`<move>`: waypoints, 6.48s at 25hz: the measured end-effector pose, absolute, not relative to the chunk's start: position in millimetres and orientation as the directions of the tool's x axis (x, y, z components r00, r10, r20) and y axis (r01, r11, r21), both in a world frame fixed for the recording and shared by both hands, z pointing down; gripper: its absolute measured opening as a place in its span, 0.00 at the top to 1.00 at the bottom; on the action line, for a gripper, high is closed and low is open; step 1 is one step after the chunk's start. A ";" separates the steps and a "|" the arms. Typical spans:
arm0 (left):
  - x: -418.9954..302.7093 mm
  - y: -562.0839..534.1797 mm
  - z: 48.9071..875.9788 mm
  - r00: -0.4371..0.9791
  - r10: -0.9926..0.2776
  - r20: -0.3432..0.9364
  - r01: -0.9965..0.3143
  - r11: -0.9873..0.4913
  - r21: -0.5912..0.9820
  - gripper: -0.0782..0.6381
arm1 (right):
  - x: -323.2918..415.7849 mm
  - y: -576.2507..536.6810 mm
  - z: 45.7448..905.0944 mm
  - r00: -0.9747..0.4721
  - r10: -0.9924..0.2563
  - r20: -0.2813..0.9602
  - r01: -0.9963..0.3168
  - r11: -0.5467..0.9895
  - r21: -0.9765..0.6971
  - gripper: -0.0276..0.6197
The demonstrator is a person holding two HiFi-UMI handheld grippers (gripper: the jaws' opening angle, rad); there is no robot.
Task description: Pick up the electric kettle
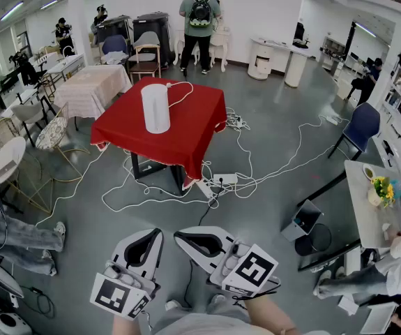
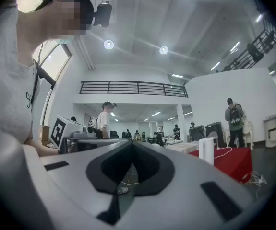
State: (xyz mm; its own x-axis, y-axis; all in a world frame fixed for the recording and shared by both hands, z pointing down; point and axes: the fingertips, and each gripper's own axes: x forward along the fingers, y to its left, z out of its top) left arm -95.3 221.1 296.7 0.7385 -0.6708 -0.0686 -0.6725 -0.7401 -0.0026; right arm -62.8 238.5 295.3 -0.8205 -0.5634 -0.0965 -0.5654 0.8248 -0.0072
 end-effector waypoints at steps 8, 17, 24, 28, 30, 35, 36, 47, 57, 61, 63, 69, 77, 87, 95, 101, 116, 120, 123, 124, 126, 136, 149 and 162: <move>-111.6 224.0 298.1 0.738 -0.671 -0.064 -0.672 -0.740 0.005 0.88 | -80.2 241.7 294.2 -0.824 -0.560 -0.090 -0.562 0.827 -0.001 0.95; -145.5 223.0 300.9 0.754 -0.653 -0.076 -0.655 -0.756 0.001 0.88 | -112.0 240.0 295.0 -0.807 -0.584 -0.092 -0.586 0.810 -0.005 0.95; -168.0 214.6 306.0 0.774 -0.628 -0.084 -0.631 -0.775 -0.018 0.88 | -128.8 235.2 302.4 -0.784 -0.615 -0.086 -0.615 0.788 -0.026 0.95; -162.6 196.8 312.9 0.779 -0.621 -0.084 -0.624 -0.781 -0.007 0.88 | -123.7 217.8 306.8 -0.775 -0.627 -0.080 -0.627 0.779 -0.022 0.95; -159.0 181.8 317.4 0.774 -0.626 -0.089 -0.629 -0.778 0.002 0.88 | -120.2 205.0 310.5 -0.781 -0.619 -0.079 -0.620 0.784 -0.020 0.95; -140.6 136.6 318.2 0.745 -0.659 -0.108 -0.661 -0.750 0.020 0.88 | -99.2 161.7 314.0 -0.807 -0.584 -0.085 -0.586 0.810 -0.005 0.95; -135.1 126.3 316.1 0.741 -0.663 -0.112 -0.665 -0.747 0.023 0.88 | -93.3 150.8 311.8 -0.813 -0.576 -0.087 -0.578 0.816 0.000 0.95; -47.5 30.4 301.1 0.712 -0.696 -0.090 -0.701 -0.713 -0.023 0.88 | -20.6 50.5 291.8 -0.871 -0.480 -0.104 -0.486 0.873 0.035 0.95; -4.7 -6.6 308.2 0.700 -0.713 -0.053 -0.715 -0.697 -0.065 0.88 | 18.5 12.0 300.3 -0.887 -0.444 -0.125 -0.447 0.894 -0.002 0.95; -9.3 -25.5 312.3 0.690 -0.723 -0.048 -0.724 -0.687 -0.065 0.88 | 15.4 -5.1 303.6 -0.890 -0.441 -0.116 -0.444 0.896 -0.004 0.95; -11.3 -37.2 313.8 0.696 -0.717 -0.046 -0.718 -0.693 -0.062 0.88 | 14.7 -16.9 303.1 -0.883 -0.454 -0.117 -0.457 0.890 -0.002 0.95; -18.5 -78.6 317.1 0.735 -0.676 -0.043 -0.678 -0.734 -0.048 0.88 | 8.5 -57.0 304.2 -0.852 -0.513 -0.107 -0.515 0.857 -0.012 0.95; -35.8 -146.2 324.6 0.781 -0.625 -0.021 -0.625 -0.779 -0.052 0.88 | -8.1 -127.8 307.7 -0.807 -0.583 -0.096 -0.583 0.812 -0.033 0.95; -77.7 -228.3 355.3 0.811 -0.584 0.024 -0.583 -0.811 -0.051 0.87 | -42.9 -205.8 322.3 -0.774 -0.627 -0.085 -0.624 0.779 -0.060 0.95; -102.3 -293.9 387.9 0.839 -0.536 0.091 -0.533 -0.844 -0.061 0.87 | -55.6 -247.4 332.7 -0.735 -0.675 -0.057 -0.670 0.737 -0.085 0.95; -102.8 -332.8 413.2 0.872 -0.471 0.136 -0.468 -0.882 -0.054 0.79 | -58.1 -270.6 342.6 -0.702 -0.712 -0.013 -0.708 0.700 -0.095 0.95; -79.4 -372.1 454.7 0.953 -0.252 0.169 -0.260 -0.965 0.025 0.75 | -52.5 -309.9 365.7 -0.634 -0.771 0.067 -0.772 0.624 -0.120 0.95; -71.2 -372.7 454.9 0.965 -0.213 0.154 -0.222 -0.974 0.041 0.74 | -50.5 -313.2 369.4 -0.623 -0.777 0.087 -0.781 0.612 -0.127 0.95; -63.6 -374.2 458.1 0.969 -0.195 0.155 -0.204 -0.978 0.045 0.73 | -47.8 -315.1 373.0 -0.615 -0.783 0.094 -0.788 0.603 -0.127 0.95; -61.0 -374.7 459.5 0.969 -0.189 0.156 -0.199 -0.979 0.046 0.73 | -46.1 -315.9 374.0 -0.611 -0.786 0.094 -0.790 0.599 -0.127 0.95; -55.5 -374.2 461.7 0.971 -0.174 0.162 -0.184 -0.982 0.047 0.73 | -42.6 -317.4 376.2 -0.605 -0.790 0.097 -0.795 0.593 -0.129 0.95; -23.9 -370.1 463.8 0.977 -0.129 0.170 -0.136 -0.990 0.029 0.73 | -38.5 -318.6 386.0 -0.589 -0.799 0.126 -0.807 0.572 -0.147 0.95; 11.0 -375.9 464.1 0.971 -0.196 0.136 -0.190 -0.980 -0.058 0.85 | -14.1 -315.2 392.4 -0.536 -0.833 0.139 -0.843 0.518 -0.147 0.95; 12.4 -389.1 442.6 0.960 -0.262 0.102 -0.262 -0.965 -0.016 0.86 | 3.7 -307.1 393.8 -0.513 -0.845 0.152 -0.857 0.493 -0.150 0.95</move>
